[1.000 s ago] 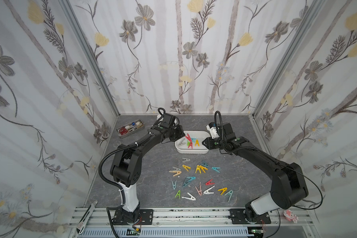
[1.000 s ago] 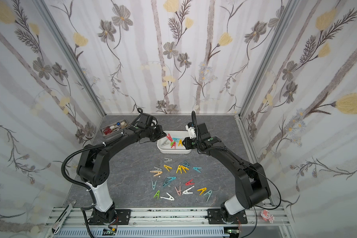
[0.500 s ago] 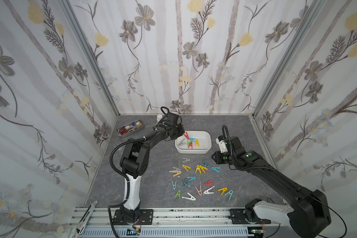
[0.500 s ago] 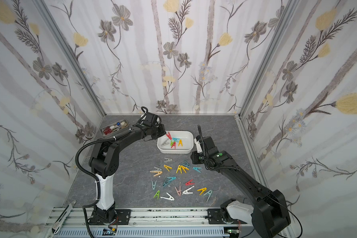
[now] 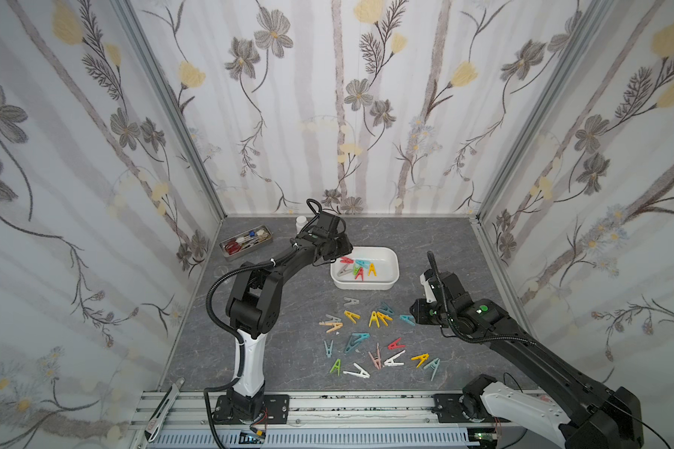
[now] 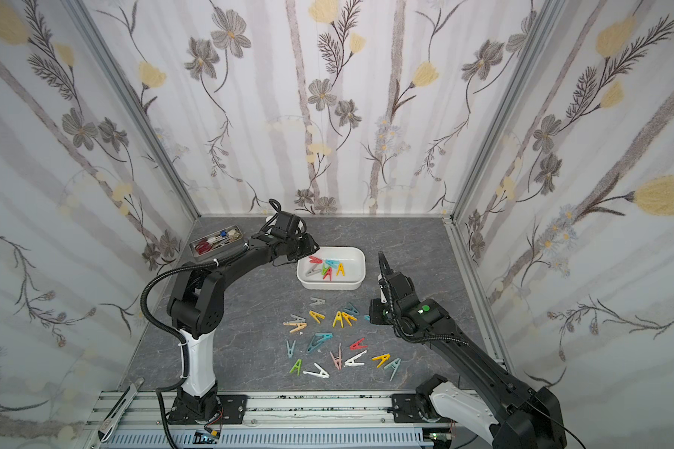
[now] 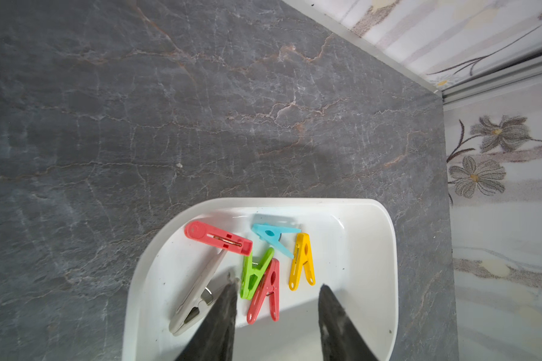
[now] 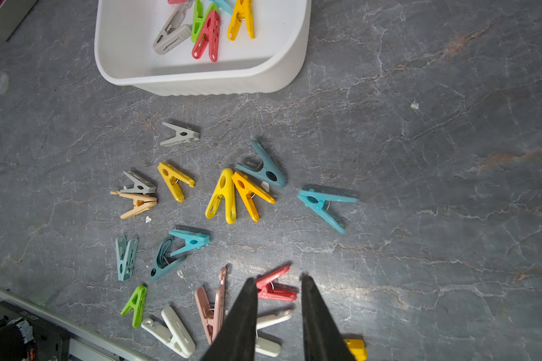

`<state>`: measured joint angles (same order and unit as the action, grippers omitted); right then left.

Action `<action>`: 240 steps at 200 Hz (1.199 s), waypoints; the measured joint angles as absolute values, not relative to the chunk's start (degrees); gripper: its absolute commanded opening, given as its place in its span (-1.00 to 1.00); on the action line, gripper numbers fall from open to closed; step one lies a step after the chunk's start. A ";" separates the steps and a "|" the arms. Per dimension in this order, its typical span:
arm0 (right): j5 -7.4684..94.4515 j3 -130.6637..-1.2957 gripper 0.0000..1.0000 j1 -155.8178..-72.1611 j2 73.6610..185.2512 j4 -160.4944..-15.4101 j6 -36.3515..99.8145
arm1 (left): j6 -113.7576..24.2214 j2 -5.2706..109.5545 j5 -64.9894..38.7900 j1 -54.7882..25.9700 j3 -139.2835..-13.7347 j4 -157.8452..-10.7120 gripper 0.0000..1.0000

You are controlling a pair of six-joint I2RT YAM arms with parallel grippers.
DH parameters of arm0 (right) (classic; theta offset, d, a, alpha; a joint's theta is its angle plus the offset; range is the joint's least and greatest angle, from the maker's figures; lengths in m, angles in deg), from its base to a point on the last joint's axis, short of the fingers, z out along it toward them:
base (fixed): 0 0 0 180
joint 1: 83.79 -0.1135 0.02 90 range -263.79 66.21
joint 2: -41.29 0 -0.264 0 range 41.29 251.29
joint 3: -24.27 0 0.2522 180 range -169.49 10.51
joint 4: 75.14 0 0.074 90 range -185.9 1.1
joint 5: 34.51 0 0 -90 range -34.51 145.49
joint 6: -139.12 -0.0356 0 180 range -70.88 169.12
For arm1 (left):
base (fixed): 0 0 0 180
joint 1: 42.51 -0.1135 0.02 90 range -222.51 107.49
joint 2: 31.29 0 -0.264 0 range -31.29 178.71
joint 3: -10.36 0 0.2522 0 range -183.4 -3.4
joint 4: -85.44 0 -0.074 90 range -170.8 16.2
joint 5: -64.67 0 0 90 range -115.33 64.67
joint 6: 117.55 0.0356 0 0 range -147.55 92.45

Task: Put the clothespins into the storage box
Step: Place the clothespin in the storage box, then pick up the clothespin from the center of the board.

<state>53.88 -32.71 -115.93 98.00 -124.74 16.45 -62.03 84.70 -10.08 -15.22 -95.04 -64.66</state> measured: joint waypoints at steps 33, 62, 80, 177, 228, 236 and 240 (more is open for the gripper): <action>55.94 -28.45 -0.45 -116.87 93.50 -126.33 11.88 | -60.58 81.79 -10.74 -14.30 -93.31 -65.20 -0.14; 57.82 -26.83 -0.45 -118.29 91.95 -127.99 8.58 | -59.47 78.73 -11.77 -13.25 -89.47 -66.91 -0.14; 59.02 -26.77 -0.45 -119.71 91.99 -128.52 6.92 | -59.40 76.74 -11.85 -12.79 -86.78 -67.93 -0.14; 63.44 -25.15 -0.36 -125.98 91.05 -134.25 -1.93 | -59.64 67.52 -13.67 -11.85 -71.92 -75.26 -0.13; 65.34 -24.27 -0.33 -133.87 89.69 -140.76 -10.28 | -60.80 66.47 -11.61 -11.81 -70.76 -77.44 -0.13; 65.69 -24.21 -0.31 -134.81 89.34 -141.90 -11.57 | -61.00 65.81 -11.59 -11.81 -70.25 -77.75 -0.13; 66.01 -24.08 -0.31 -134.99 89.19 -142.22 -12.03 | -61.02 65.55 -11.59 -11.81 -69.95 -77.97 -0.13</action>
